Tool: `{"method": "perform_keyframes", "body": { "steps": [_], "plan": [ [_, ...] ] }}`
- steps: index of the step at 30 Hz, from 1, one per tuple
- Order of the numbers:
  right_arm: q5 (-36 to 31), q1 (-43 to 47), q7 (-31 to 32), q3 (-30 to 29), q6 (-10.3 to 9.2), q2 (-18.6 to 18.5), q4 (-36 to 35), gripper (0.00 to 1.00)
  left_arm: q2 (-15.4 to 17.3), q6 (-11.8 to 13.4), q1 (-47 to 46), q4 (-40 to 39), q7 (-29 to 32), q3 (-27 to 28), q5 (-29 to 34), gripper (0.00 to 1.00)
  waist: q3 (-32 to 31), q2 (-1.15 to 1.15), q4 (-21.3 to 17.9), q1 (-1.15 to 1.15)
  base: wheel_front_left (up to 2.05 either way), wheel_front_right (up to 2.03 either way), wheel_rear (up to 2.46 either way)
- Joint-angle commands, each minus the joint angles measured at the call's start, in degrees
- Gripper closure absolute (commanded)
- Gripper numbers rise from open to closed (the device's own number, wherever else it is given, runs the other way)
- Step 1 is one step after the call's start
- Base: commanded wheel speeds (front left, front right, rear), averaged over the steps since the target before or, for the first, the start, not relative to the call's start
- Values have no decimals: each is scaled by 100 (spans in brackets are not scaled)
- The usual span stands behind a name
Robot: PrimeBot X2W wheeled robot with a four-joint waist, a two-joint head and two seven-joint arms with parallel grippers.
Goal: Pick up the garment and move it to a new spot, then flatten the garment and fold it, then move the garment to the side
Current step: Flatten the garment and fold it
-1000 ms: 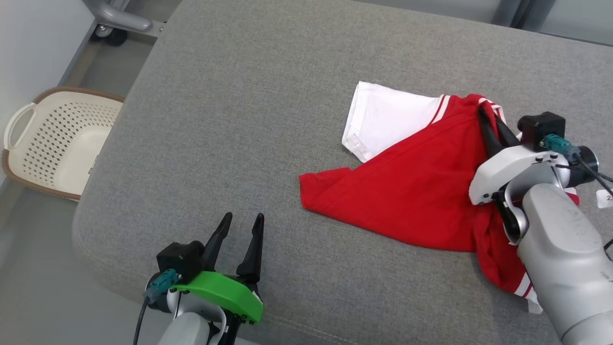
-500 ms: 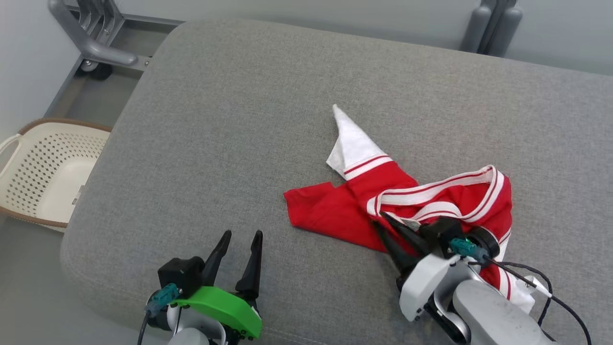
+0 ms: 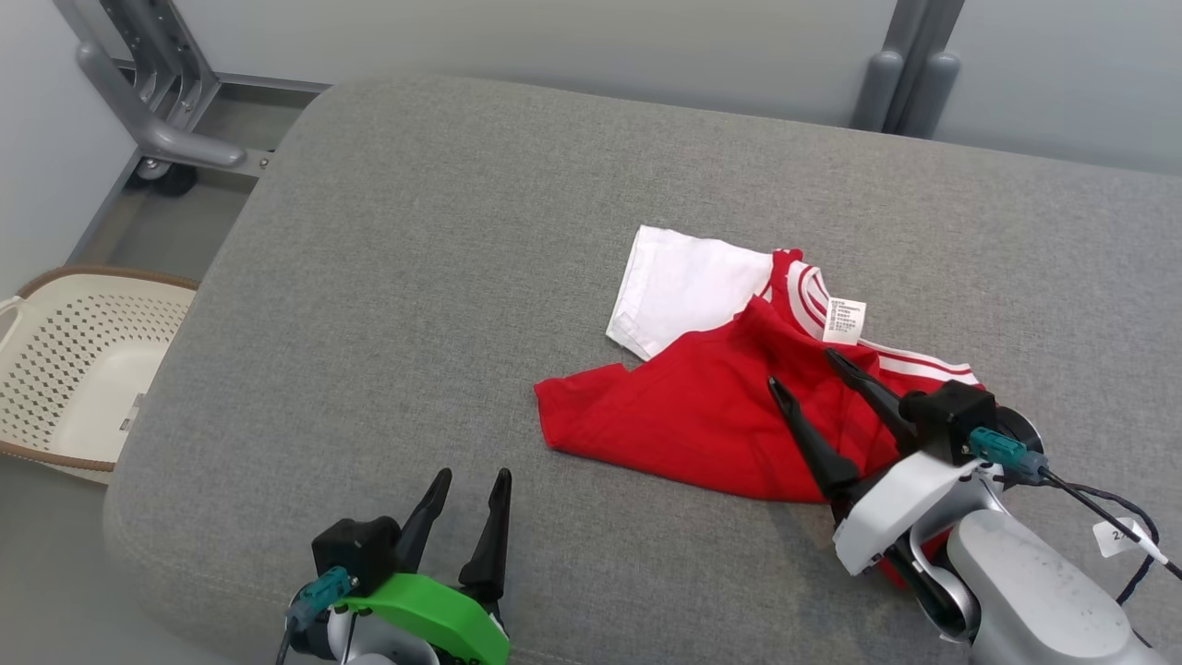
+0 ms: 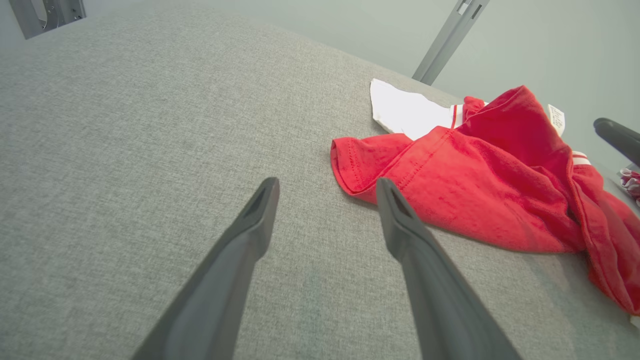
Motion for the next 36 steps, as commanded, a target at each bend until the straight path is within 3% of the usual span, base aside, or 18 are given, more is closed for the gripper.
{"method": "perform_keyframes", "body": {
  "steps": [1,12,26,28,29,36],
  "plan": [
    [-113,-84,-17,-19,-7,-28,73,0,10,-19,98,-7,-2,-13,-47,0,0,0,51,0,0,0,0],
    [-531,-443,-17,-327,-7,46,482,0,10,-19,103,-37,-2,13,-44,0,62,0,233,0,0,0,0],
    [-951,-1309,519,83,-7,127,1568,0,10,-19,-60,-46,-2,-134,-209,0,294,0,467,0,0,0,0],
    [-956,-1406,557,205,-8,165,1692,73,10,-19,-59,-47,-2,-131,-218,0,303,0,483,0,0,0,0],
    [-934,-1441,531,242,-8,180,1732,100,10,-19,-58,-47,-2,-128,-216,0,301,0,485,0,0,0,0],
    [-697,-1452,220,499,-7,296,1727,100,9,-19,-15,-49,-2,-63,-150,0,135,0,347,0,0,0,0]
  ]
}}
